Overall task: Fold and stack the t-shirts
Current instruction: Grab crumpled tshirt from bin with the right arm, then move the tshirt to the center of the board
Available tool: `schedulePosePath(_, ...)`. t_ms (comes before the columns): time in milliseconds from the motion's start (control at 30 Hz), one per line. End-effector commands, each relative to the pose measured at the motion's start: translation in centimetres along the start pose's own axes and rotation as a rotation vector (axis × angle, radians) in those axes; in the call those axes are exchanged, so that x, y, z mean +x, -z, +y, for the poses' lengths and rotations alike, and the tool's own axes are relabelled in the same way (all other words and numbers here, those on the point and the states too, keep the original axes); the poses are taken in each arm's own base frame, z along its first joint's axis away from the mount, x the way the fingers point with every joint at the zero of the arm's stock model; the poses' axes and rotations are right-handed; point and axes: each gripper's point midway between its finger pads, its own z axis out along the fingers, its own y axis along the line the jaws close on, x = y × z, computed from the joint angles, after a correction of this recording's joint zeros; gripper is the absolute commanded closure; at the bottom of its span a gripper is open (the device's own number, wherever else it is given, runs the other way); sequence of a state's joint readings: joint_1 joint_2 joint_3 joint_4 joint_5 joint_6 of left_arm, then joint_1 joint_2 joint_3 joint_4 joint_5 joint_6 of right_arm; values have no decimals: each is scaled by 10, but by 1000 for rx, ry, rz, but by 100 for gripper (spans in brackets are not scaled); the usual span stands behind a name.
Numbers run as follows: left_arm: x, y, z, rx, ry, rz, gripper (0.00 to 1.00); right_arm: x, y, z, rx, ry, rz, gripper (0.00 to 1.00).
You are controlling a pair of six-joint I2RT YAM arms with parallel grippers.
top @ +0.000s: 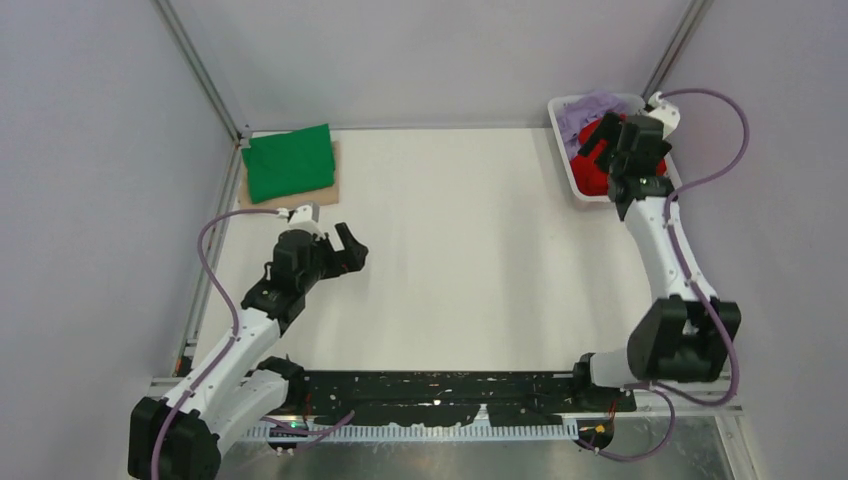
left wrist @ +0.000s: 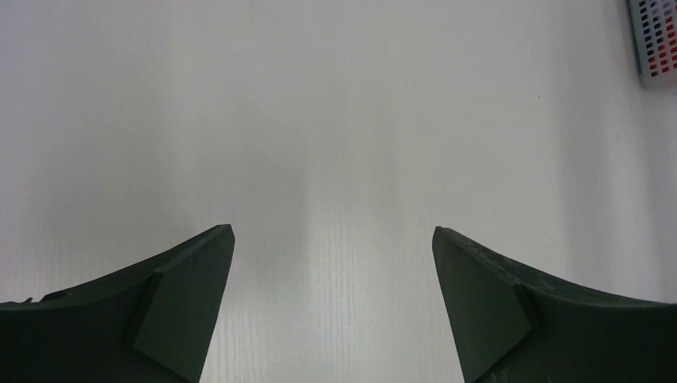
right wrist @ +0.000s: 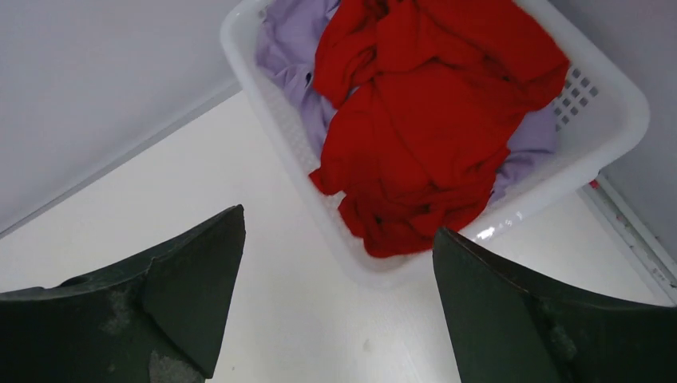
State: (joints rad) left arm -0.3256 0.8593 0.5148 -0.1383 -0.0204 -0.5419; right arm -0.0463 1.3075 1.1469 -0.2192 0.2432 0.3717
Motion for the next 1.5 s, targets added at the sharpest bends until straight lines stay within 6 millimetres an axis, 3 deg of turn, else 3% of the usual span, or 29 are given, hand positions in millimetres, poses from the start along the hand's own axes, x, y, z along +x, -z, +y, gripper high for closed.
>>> schedulePosePath(0,-33,-5,-21,62,-10,-85,0,-4,-57,-31,122,31,163,4)
schedulePosePath(33,-34,-6,-21,59,-12,-81,0,-31,-66,-32,134,30,125,3)
schedulePosePath(67,-34,-8,-21,54,-16,-72,0,-10,-86,-42,171,45,202,2)
schedulePosePath(100,-34,-10,-20,46,-20,-63,0,-32,-94,-40,164,51,171,1)
schedulePosePath(200,-34,-14,-18,22,-24,-46,0,-27,-136,-43,159,95,211,6)
schedulePosePath(300,-33,-18,-18,17,-26,-33,0,-22,-162,-47,171,119,228,9)
schedulePosePath(367,-32,-20,-17,14,-29,-24,1,-8,-185,-57,205,128,250,11)
schedulePosePath(400,-31,-22,-16,10,-30,-19,0,-10,-193,-59,205,125,232,14)
schedulePosePath(433,-31,-22,-16,8,-31,-17,0,2,-203,-62,200,127,250,15)
schedulePosePath(500,-31,-22,-16,0,-35,-6,0,15,-218,-66,192,127,263,24)
schedulePosePath(567,-32,-23,-15,-5,-38,-2,0,18,-226,-64,174,123,257,40)
schedulePosePath(600,-32,-23,-15,-5,-39,-1,0,18,-227,-63,166,120,253,55)
schedulePosePath(667,-32,-23,-16,-5,-38,-1,1,7,-226,-58,152,116,221,74)
schedulePosePath(733,-32,-22,-17,4,-44,1,0,-16,-217,-53,140,122,161,87)
schedulePosePath(767,-31,-22,-18,11,-48,5,0,-37,-209,-48,128,124,111,91)
schedulePosePath(867,-29,-20,-25,50,-50,19,0,-77,-185,-42,133,145,20,95)
schedulePosePath(933,-29,-19,-25,54,-48,15,0,-122,-150,-34,131,146,-83,95)
schedulePosePath(967,-28,-19,-25,52,-46,16,0,-130,-143,-34,131,150,-113,95)
schedulePosePath(1000,-29,-19,-26,55,-46,14,0,-154,-122,-30,132,145,-173,95)
schedulePosePath(1033,-29,-18,-26,57,-45,12,0,-163,-113,-30,133,147,-208,95)
schedulePosePath(1133,-29,-16,-31,88,-48,13,0,-211,-62,-16,91,150,-333,95)
schedulePosePath(1267,-30,-13,-34,106,-45,3,0,-249,-4,16,-65,159,-436,95)
schedulePosePath(1467,-32,-5,-36,119,-37,-14,0,-258,85,89,-450,147,-466,95)
